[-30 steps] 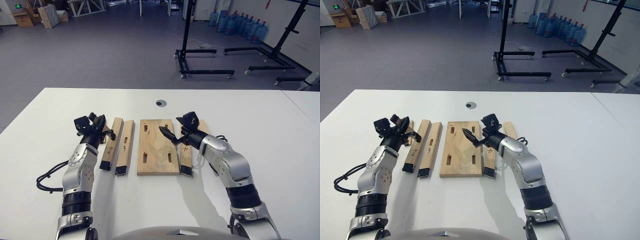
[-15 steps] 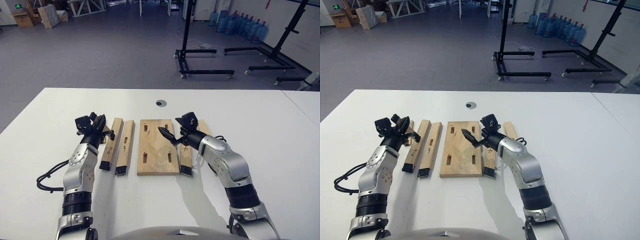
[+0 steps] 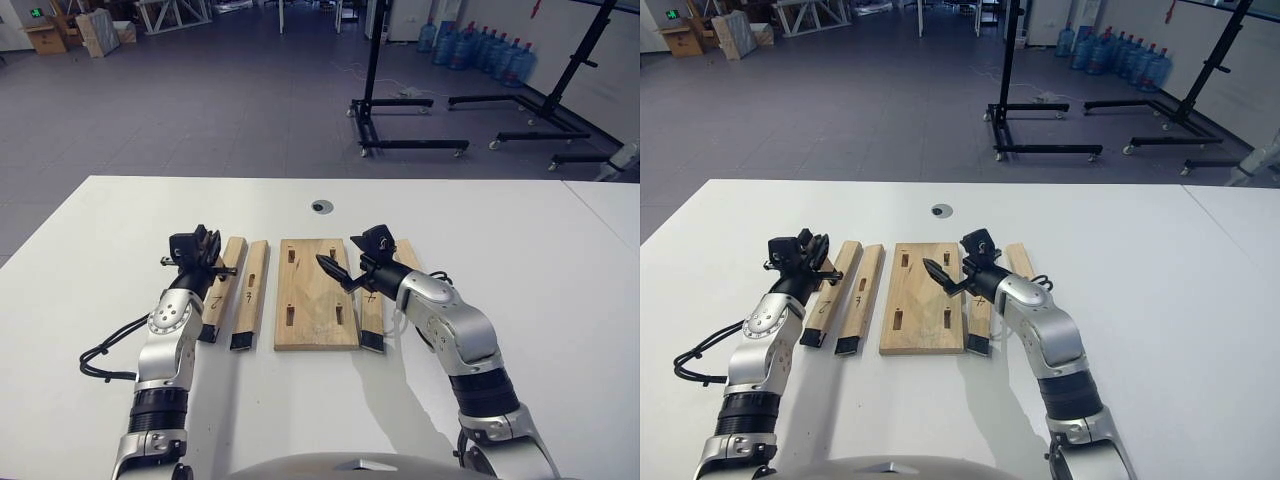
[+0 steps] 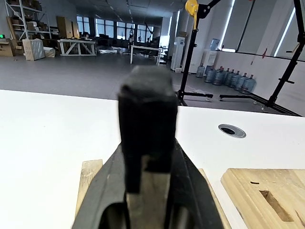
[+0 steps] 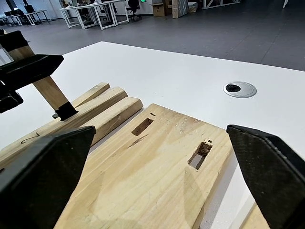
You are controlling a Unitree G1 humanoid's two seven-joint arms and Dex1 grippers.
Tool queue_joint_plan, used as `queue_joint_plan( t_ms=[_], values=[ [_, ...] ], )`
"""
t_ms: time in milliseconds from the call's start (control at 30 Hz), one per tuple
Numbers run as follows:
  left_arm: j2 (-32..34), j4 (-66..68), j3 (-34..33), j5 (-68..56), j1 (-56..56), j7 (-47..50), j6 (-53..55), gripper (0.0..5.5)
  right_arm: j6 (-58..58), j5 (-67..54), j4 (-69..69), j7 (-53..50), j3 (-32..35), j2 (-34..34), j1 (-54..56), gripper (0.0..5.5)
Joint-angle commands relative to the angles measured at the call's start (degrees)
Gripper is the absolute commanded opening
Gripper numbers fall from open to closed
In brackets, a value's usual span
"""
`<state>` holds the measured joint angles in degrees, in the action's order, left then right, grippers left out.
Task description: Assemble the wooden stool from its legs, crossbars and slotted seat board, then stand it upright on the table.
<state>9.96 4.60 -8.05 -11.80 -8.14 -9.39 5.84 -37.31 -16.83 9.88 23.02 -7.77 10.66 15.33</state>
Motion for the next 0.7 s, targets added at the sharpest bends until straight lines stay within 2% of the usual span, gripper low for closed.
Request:
queue_joint_plan(
  t_ms=[33, 533, 567, 700],
  values=[
    [0.0, 2.8, 1.5, 2.5, 2.8, -0.3, -0.3, 0.39, 0.0, 0.4, -0.1, 0.1, -0.5, 0.1, 0.2, 5.06],
    [-0.5, 8.8, 3.9, 4.8, 4.3, -1.3, -3.4, 0.39, 0.3, 0.6, -0.5, 0.0, -1.0, 0.1, -0.1, 5.06],
    [-0.5, 8.5, 3.7, 4.6, 4.1, -1.2, -3.2, 0.75, 0.4, 0.6, -0.6, 0.0, -1.0, 0.1, 0.0, 5.06],
    [-0.8, 7.3, 2.7, 3.6, 3.8, -1.0, -2.8, 1.32, 0.4, 0.6, -0.7, -0.1, -1.1, -0.1, 0.0, 5.06]
  ],
)
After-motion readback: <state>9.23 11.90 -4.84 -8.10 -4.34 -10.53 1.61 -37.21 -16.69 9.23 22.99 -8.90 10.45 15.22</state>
